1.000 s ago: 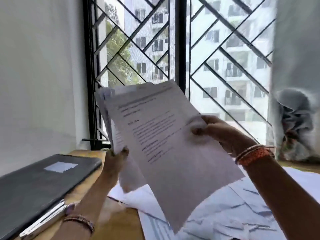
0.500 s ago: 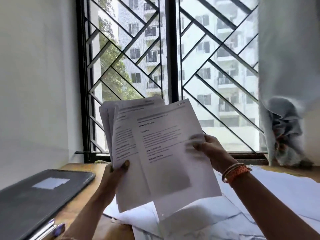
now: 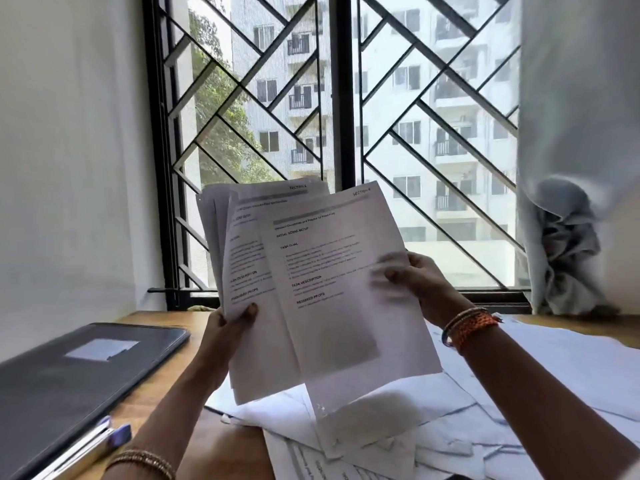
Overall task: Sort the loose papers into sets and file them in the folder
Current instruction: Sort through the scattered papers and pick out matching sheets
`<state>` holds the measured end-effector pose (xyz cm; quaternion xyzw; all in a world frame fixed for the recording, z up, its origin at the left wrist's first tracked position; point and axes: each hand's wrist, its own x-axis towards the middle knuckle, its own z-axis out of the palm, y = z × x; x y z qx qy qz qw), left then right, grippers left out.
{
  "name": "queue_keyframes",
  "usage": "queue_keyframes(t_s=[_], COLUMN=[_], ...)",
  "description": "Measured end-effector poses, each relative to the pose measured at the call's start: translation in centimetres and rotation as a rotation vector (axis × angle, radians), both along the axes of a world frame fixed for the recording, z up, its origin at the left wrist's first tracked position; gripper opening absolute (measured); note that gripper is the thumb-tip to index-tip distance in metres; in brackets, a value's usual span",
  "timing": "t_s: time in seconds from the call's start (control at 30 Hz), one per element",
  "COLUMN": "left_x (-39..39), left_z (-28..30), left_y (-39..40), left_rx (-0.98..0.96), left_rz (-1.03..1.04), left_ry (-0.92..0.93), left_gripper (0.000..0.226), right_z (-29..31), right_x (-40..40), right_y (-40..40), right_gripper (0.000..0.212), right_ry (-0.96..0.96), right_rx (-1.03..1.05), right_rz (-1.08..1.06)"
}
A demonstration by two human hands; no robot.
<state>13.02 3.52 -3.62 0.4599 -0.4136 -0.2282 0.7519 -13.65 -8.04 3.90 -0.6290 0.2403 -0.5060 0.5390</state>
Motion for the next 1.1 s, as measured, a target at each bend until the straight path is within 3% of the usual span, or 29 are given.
queue_keyframes(t_s=[0.1, 0.27, 0.33, 0.43, 0.53, 0.63, 0.73, 0.83, 0.9, 0.97, 1.1], left_x=[-0.1, 0.0, -0.1, 0.0, -0.2, -0.1, 0.3, 0.3, 0.3, 0.4, 0.4], left_z=[0.0, 0.0, 0.0, 0.2, 0.4, 0.5, 0.2, -0.1, 0.1, 0.2, -0.1], left_y=[0.0, 0.0, 0.1, 0.3, 0.2, -0.1, -0.1, 0.1, 0.0, 0.1, 0.4], left_rx=[0.011, 0.017, 0.013, 0.012, 0.035, 0.088, 0.141, 0.160, 0.165, 0.175, 0.237], left_rz=[0.006, 0.000, -0.009, -0.011, 0.061, 0.199, 0.316, 0.386, 0.434, 0.476, 0.520], left_ry=[-0.002, 0.008, 0.014, 0.017, 0.037, 0.045, 0.041, 0.038, 0.060, 0.074, 0.077], left_gripper=[0.031, 0.032, 0.030, 0.027, 0.014, 0.013, 0.022, 0.034, 0.036, 0.036, 0.035], right_z=[0.0, 0.0, 0.1, 0.7, 1.7, 0.5, -3.9, -7.2, -7.4, -6.5, -4.9], right_x=[0.0, -0.4, -0.9, -3.0, -4.9, -5.5, -7.1, -10.3, -11.5, -10.9, -5.2], right_y=[-0.2, 0.0, -0.7, -0.5, 0.9, 0.7, 0.6, 0.0, 0.1, 1.3, 5.2], right_gripper=[0.031, 0.019, 0.017, 0.036, 0.044, 0.045, 0.025, 0.015, 0.020, 0.015, 0.046], right_ry=[0.010, 0.026, 0.096, 0.264, 0.241, 0.473, 0.958, 1.752, 2.002, 2.012, 1.572], right_rx=[0.001, 0.006, -0.161, -0.518, -0.804, -1.161, -1.214, -0.715, -0.424, -0.290, -0.439], right_rz=[-0.031, -0.081, -0.376, -1.105, -1.321, -1.234, -1.104, -0.844, -0.508, -0.356, -0.368])
